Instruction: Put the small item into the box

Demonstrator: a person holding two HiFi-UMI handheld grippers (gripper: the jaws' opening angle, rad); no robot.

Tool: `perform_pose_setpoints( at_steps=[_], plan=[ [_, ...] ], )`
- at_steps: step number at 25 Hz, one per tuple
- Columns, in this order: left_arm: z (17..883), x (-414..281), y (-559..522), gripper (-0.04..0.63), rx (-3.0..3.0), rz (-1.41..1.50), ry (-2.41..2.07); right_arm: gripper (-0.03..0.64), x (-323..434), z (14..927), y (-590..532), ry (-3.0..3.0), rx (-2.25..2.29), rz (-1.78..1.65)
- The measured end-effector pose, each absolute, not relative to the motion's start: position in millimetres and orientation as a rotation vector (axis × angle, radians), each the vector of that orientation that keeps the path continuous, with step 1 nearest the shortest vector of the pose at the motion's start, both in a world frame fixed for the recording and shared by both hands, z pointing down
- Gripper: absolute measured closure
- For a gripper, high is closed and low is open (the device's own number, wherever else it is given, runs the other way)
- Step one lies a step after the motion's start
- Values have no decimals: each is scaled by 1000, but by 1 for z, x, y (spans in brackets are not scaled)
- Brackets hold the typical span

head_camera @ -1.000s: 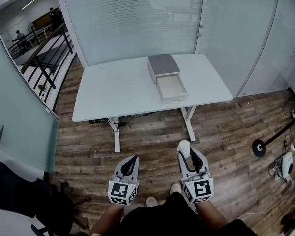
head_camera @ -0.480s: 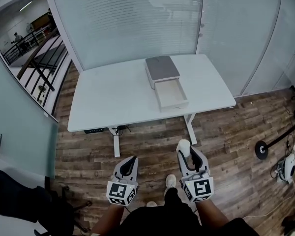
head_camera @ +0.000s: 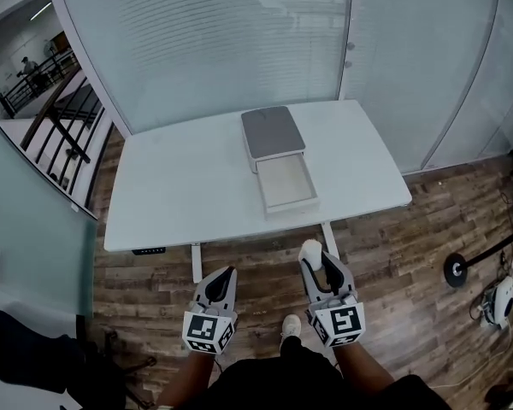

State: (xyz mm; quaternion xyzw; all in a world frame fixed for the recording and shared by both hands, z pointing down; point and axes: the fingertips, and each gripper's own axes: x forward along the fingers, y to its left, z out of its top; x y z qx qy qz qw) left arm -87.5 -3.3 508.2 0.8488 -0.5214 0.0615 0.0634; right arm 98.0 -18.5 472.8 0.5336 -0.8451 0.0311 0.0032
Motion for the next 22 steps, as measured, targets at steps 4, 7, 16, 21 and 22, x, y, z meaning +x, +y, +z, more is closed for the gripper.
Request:
perform_pose_setpoints(
  at_steps=[4,7,16,21,22],
  plan=[
    [506,-78,-30,584,2552,198,-1599,459,108,481,-48,-2672,1650,153],
    [508,-73,-45,584,2527,214,-1622,459,115,487,-65,-2676,1625,172],
    [517,-62,-82,584,2478,223,-1674,459,126,503,-111,-2676,1543,171],
    [521,-64,-99,584,2463,225,-1672,459,123,509,-136,-2661,1523,169],
    [521,-65,-103,584,2466,224,-1666,459,121,511,-141,-2655,1522,171]
  ],
)
